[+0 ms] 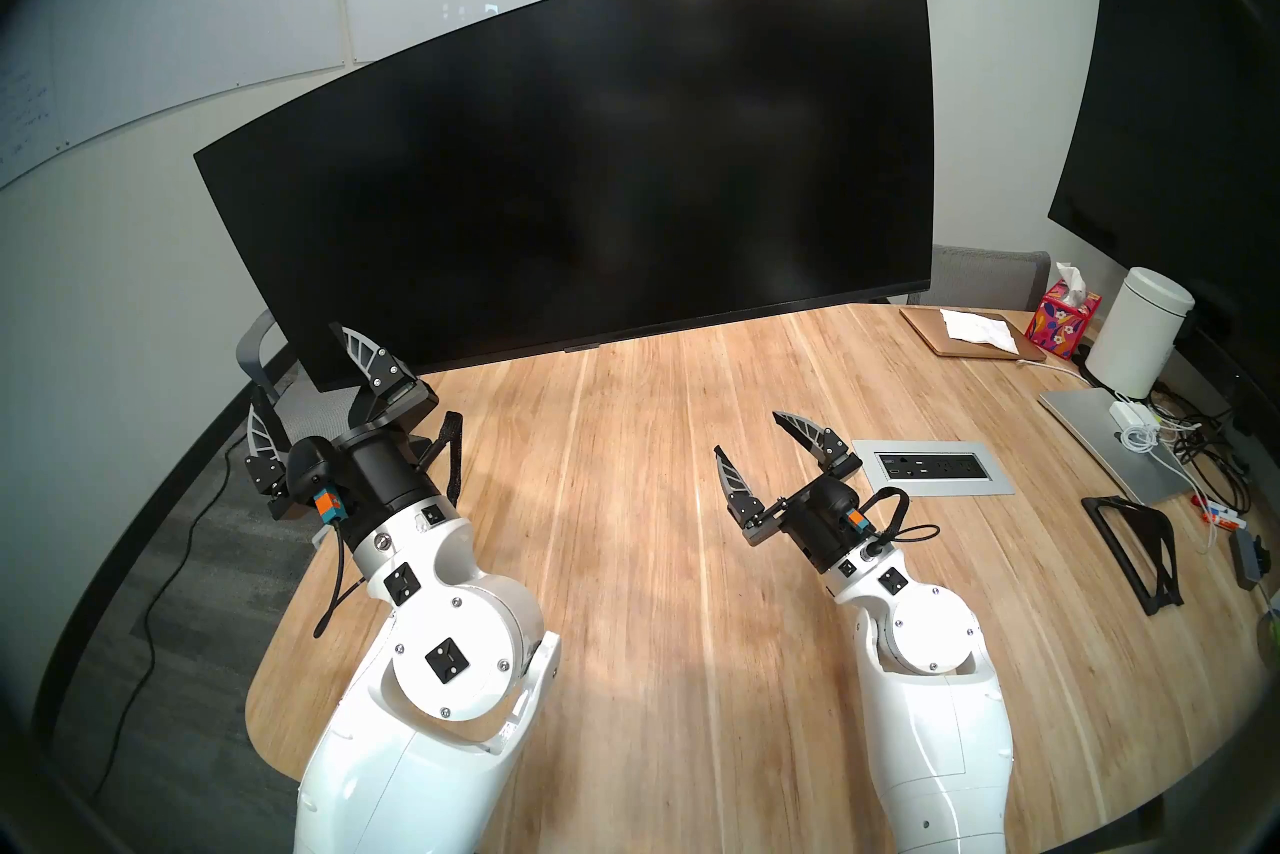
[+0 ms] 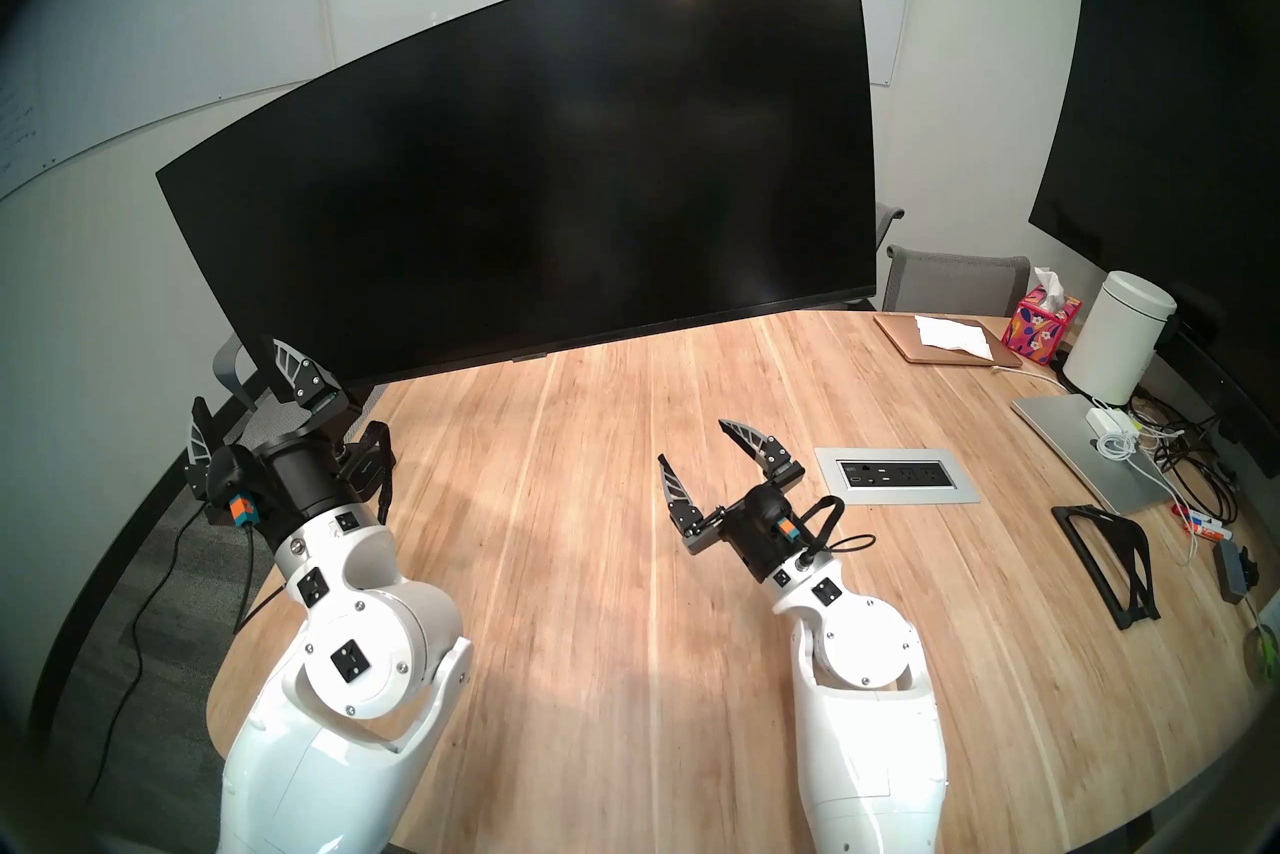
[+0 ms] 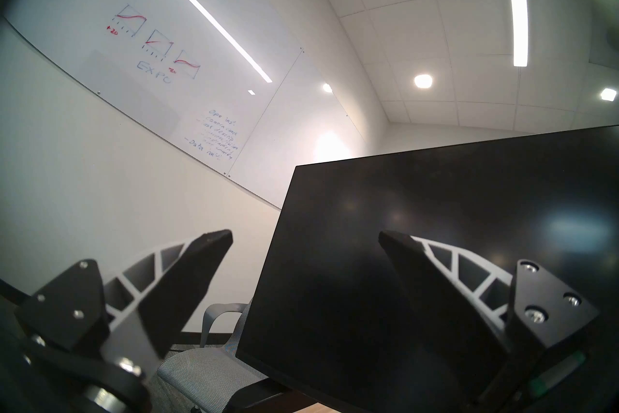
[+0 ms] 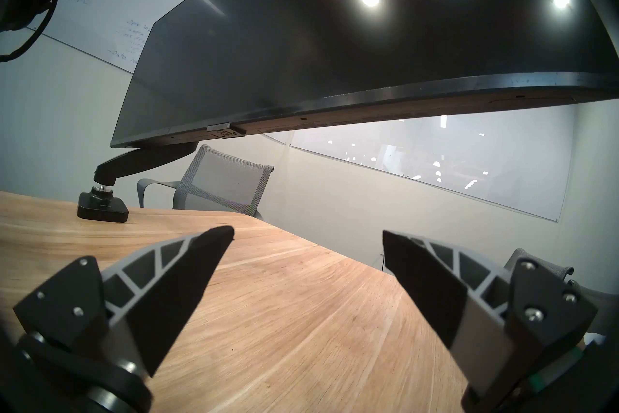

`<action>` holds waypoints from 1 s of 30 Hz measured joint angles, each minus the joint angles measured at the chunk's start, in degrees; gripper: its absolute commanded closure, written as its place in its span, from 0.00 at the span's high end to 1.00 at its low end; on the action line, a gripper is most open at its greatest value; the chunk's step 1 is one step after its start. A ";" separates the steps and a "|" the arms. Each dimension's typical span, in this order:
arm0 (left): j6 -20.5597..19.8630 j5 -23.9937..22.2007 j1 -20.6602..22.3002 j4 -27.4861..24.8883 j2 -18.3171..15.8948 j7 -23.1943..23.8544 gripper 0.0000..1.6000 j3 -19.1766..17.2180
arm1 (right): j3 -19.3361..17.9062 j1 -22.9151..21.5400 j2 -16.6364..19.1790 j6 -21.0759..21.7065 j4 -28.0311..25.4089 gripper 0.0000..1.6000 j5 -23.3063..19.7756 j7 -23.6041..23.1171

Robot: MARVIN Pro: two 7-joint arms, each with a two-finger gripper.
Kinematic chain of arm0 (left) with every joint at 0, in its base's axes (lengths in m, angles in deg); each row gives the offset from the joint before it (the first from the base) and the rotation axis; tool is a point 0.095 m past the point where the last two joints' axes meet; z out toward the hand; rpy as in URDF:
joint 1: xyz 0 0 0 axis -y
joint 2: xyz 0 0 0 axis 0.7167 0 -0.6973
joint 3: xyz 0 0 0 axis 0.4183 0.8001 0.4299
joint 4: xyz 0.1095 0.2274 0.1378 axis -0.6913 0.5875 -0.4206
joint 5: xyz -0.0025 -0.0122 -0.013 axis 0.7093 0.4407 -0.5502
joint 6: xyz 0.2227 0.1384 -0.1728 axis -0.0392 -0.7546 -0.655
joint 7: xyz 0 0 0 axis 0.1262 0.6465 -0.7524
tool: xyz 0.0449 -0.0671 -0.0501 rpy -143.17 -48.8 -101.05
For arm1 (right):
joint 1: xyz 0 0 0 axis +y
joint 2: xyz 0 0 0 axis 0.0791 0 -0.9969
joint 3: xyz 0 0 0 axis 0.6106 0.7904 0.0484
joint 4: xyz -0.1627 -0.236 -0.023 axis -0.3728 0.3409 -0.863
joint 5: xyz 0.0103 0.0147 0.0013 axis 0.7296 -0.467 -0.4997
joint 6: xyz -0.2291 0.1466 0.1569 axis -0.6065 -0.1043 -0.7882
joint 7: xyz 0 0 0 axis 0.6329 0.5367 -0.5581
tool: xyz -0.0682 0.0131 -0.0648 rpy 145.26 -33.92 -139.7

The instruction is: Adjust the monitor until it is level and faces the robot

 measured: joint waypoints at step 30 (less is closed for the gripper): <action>-0.01 -0.15 0.20 0.02 -0.60 -0.65 1.00 0.34 | 0.00 0.03 0.00 0.00 0.04 1.00 0.02 -0.01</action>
